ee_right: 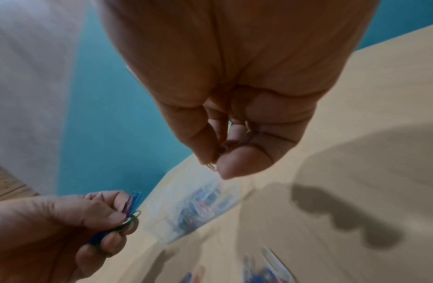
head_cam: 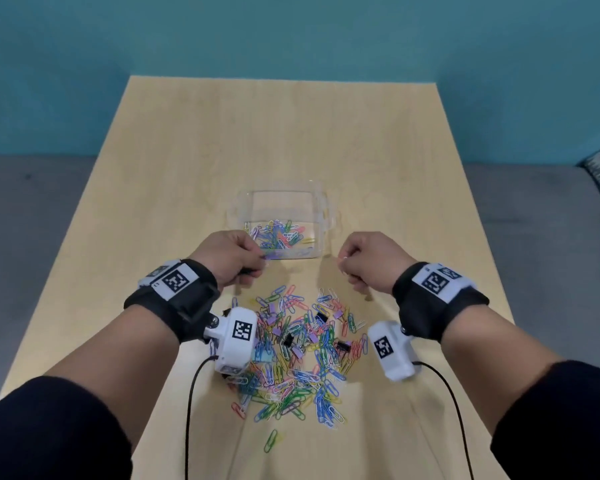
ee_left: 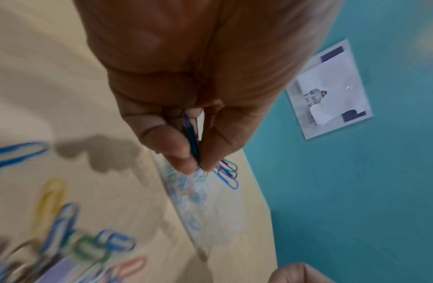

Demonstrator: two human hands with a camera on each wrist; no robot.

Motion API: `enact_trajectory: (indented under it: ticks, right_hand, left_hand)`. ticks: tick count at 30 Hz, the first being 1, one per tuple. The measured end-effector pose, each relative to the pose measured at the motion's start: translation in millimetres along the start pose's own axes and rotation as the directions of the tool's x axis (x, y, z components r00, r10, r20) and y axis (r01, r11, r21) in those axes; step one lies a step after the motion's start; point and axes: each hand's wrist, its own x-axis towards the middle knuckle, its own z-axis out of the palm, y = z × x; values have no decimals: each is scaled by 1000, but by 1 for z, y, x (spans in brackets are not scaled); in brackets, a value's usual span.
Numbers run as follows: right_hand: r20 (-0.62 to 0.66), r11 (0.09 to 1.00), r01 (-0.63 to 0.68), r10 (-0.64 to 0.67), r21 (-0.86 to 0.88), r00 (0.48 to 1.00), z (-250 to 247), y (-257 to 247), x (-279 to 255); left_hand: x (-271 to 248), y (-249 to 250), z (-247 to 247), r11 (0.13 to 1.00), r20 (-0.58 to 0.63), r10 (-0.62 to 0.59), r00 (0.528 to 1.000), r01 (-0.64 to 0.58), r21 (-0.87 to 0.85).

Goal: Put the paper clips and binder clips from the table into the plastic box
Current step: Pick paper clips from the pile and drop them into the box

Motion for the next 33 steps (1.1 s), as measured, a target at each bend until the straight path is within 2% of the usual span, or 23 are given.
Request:
enact_trajectory:
  ticks: [4, 8, 13, 15, 16, 18, 20, 23, 25, 27, 29, 31, 33]
  right_hand:
    - [-41, 988, 125, -129, -87, 991, 7, -46, 21]
    - [-42, 971, 168, -178, -168, 983, 17, -72, 36]
    - [-87, 925, 160, -201, -345, 976, -3, -47, 23]
    - [-109, 909, 129, -186, -396, 977, -13, -16, -1]
    - [-102, 890, 107, -169, -443, 980, -13, 2, -15]
    - [-65, 860, 65, -113, -507, 991, -8, 42, -43]
    - [0, 819, 76, -92, -569, 996, 6, 76, -73]
    - [61, 732, 201, -213, -652, 975, 36, 106, -105]
    - [27, 686, 188, -239, -703, 971, 58, 112, -119]
    - [4, 663, 183, -262, -726, 965, 76, 113, -130]
    - [60, 639, 260, -317, -724, 947, 89, 113, -138]
    - [46, 681, 277, -337, -678, 940, 85, 113, -139]
    - [-59, 736, 199, -308, -647, 949, 81, 112, -139]
  left_hand:
    - [12, 29, -1, 997, -64, 62, 996, -59, 43]
    - [19, 47, 10, 988, -75, 137, 988, -132, 75]
    - [5, 39, -3, 977, -164, 212, 963, -211, 21]
    - [-19, 20, -10, 955, -164, 276, 947, -251, 154]
    - [-35, 3, -10, 911, -134, 330, 934, -278, 303]
    - [-73, -39, 0, 722, 10, 461, 887, -382, 577]
    - [-114, -80, 17, 536, 204, 518, 831, -501, 679]
    - [-153, -135, 41, 364, 354, 524, 775, -579, 729]
    - [-165, -161, 52, 308, 382, 534, 755, -593, 744]
    - [-170, -182, 59, 282, 386, 531, 754, -587, 759]
    - [-176, -195, 63, 262, 381, 514, 768, -564, 783]
    - [-179, -199, 64, 272, 349, 506, 789, -530, 803]
    - [-183, -199, 61, 322, 269, 501, 823, -466, 824]
